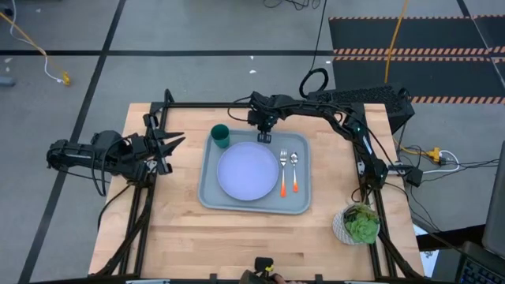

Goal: Pick and place plate/cup/fork/spoon on tray
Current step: Adjust the gray serving tray

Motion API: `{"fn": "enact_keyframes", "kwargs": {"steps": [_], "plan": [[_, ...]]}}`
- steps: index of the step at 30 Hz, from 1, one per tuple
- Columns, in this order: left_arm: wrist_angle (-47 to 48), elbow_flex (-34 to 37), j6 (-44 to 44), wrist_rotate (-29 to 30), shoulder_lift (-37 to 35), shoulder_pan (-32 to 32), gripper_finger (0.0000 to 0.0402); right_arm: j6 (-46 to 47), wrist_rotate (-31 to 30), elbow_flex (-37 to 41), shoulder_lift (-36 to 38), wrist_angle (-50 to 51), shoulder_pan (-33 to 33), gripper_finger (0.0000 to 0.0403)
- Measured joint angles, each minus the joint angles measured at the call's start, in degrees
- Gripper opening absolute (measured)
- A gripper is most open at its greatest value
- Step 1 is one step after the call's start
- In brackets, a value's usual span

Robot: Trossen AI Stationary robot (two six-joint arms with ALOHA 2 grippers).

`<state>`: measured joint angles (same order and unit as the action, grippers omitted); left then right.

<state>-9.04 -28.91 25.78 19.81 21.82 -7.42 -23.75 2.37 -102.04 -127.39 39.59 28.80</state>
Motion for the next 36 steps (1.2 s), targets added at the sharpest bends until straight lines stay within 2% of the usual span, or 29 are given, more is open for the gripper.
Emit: {"fn": "enact_keyframes", "kwargs": {"steps": [19,30,36], "plan": [[0.00,0.00,0.24,0.02,0.00,0.00,0.0062,-0.62,4.29,-0.02,-0.04,-5.99,-2.29,0.0000],[0.39,0.00,0.31,0.01,0.02,0.00,0.0062,0.31,0.24,-0.57,0.58,-5.53,-2.48,0.0000],[0.79,0.02,0.03,0.02,0.02,0.00,0.0062,1.32,-1.65,-0.59,4.46,-5.57,-2.25,0.0000]]}}
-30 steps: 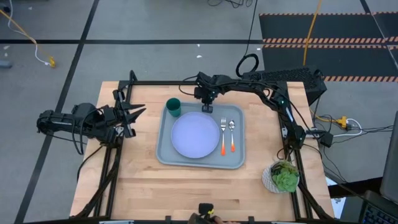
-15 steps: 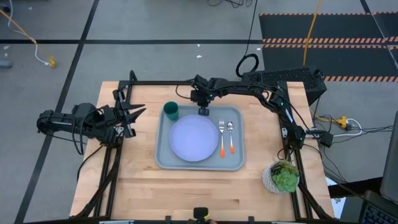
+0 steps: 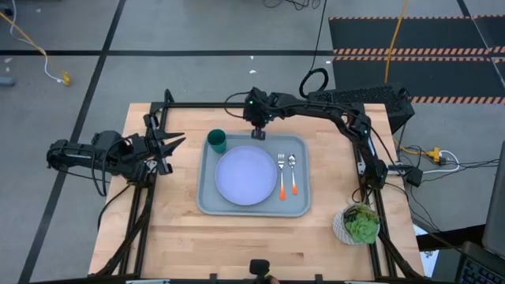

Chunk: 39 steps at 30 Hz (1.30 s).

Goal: Pick and place plate/cup/fork/spoon on tray
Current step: Adjust the gray serving tray

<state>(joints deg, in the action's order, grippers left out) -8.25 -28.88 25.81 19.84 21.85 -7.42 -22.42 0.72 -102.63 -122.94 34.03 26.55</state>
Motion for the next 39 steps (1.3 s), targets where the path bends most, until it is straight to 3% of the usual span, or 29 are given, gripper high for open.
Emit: {"fn": "enact_keyframes", "kwargs": {"steps": [13,18,23,27,33,39], "plan": [[0.57,0.00,-2.13,0.02,0.20,0.00,0.0062,9.21,0.68,0.30,7.29,12.90,-0.77,0.0000],[0.65,0.00,-2.86,0.01,0.28,0.01,0.0062,9.67,-3.04,4.39,10.69,13.08,-1.18,0.0000],[0.64,0.00,-3.48,0.00,0.28,0.00,0.0062,13.81,-8.34,11.67,16.26,12.03,-0.39,0.0000],[0.72,0.00,-3.82,0.00,0.70,0.00,0.0062,21.08,-8.39,20.86,21.81,8.16,0.73,0.0000],[0.85,0.01,-3.85,0.00,1.87,0.00,0.0062,26.67,-8.47,35.78,29.82,-2.66,-0.32,0.0000],[0.43,0.00,-3.22,0.47,2.72,0.41,0.0062,27.25,-11.17,44.59,37.16,-13.19,-3.70,0.0000]]}}
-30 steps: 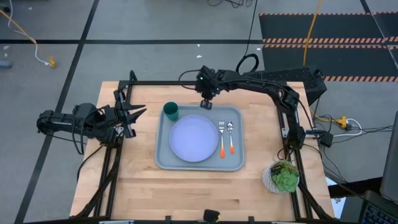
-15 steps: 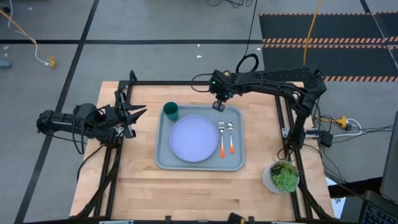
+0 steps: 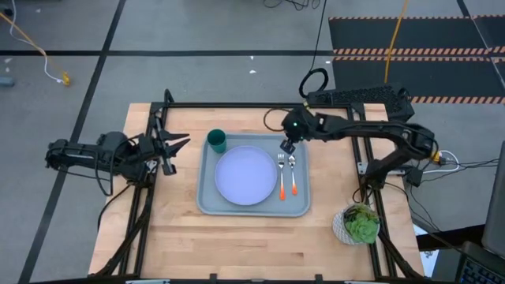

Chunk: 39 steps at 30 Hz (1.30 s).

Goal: Pick and place plate/cup/fork/spoon on tray
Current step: Adjust the gray serving tray

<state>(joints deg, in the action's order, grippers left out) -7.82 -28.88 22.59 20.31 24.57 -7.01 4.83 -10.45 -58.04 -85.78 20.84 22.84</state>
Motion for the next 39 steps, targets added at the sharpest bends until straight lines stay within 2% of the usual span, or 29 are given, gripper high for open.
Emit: {"fn": "enact_keyframes", "kwargs": {"steps": [9,15,22,36,39], "plan": [[-0.10,0.00,-2.74,1.82,0.18,4.07,0.0062,-5.73,0.18,3.45,5.96,-15.36,-0.43,0.0000],[0.33,0.00,-3.29,-0.29,0.18,6.38,0.0062,-8.48,7.80,3.49,5.69,-20.01,-0.42,0.0000],[0.83,0.00,-4.09,-5.34,0.18,8.77,0.0062,-9.59,9.24,3.49,5.51,-19.73,-0.45,0.0000],[2.26,0.00,-6.75,-5.49,0.18,10.06,0.0062,-8.31,10.56,3.49,5.49,-19.69,-0.45,0.0000],[3.36,0.00,-7.32,-3.81,0.18,10.05,0.0062,-4.26,6.23,3.49,5.49,-17.96,-0.34,0.0000]]}}
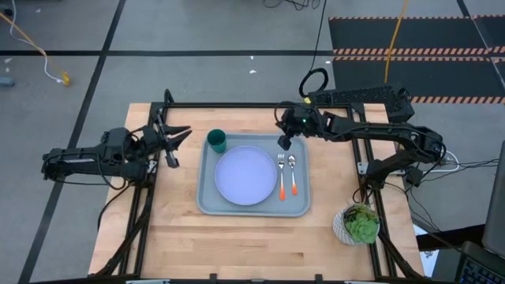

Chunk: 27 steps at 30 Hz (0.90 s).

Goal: Pick and place plate/cup/fork/spoon on tray
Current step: Adjust the gray serving tray

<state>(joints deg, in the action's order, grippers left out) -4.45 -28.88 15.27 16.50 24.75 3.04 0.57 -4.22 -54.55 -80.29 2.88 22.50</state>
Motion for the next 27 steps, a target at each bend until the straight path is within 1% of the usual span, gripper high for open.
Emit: {"fn": "enact_keyframes", "kwargs": {"steps": [1,3,5,6,9,11,13,16,19,21,24,27], "plan": [[0.31,0.00,-0.87,2.18,0.07,0.08,0.0062,1.50,-2.55,-0.02,0.00,1.18,0.25,0.0000],[1.36,-0.14,-3.88,8.41,0.65,0.83,0.0062,4.44,-6.99,-0.02,0.00,3.95,1.16,0.0000],[6.00,-1.40,-7.59,13.06,1.59,2.43,0.0062,7.12,-9.07,-0.02,0.00,6.14,2.44,0.0000],[8.46,-2.36,-9.33,13.75,2.46,3.44,0.0062,8.09,-9.20,-0.02,0.00,7.19,3.11,0.0000],[14.56,-5.25,-13.08,13.01,6.10,6.14,0.0062,9.25,-9.19,-0.02,0.00,9.08,4.36,0.0000],[16.32,-6.46,-14.12,12.22,9.08,7.42,0.0062,8.96,-9.10,-0.02,0.00,9.46,4.55,0.0000],[16.43,-6.93,-14.49,12.07,11.72,8.57,0.0062,8.04,-8.84,-0.02,0.00,9.46,4.55,0.0000],[16.45,-7.24,-14.93,12.06,15.52,10.74,0.0062,6.94,-5.86,-0.02,-0.05,9.44,4.54,0.0000],[13.57,-7.35,-15.53,11.58,18.42,13.26,0.0062,6.65,-4.53,-0.02,-0.07,9.44,4.52,0.0000],[11.92,-7.42,-15.81,9.22,20.18,14.70,0.0062,6.26,-4.42,-0.02,-0.07,9.60,4.47,0.0000],[11.34,-7.45,-16.73,4.25,22.73,16.64,0.0057,5.60,-1.30,-0.02,-0.07,9.86,4.44,0.0000],[12.99,-8.64,-17.55,0.79,25.51,19.27,0.0034,4.79,0.02,-0.02,-0.07,9.78,4.39,0.0000]]}}
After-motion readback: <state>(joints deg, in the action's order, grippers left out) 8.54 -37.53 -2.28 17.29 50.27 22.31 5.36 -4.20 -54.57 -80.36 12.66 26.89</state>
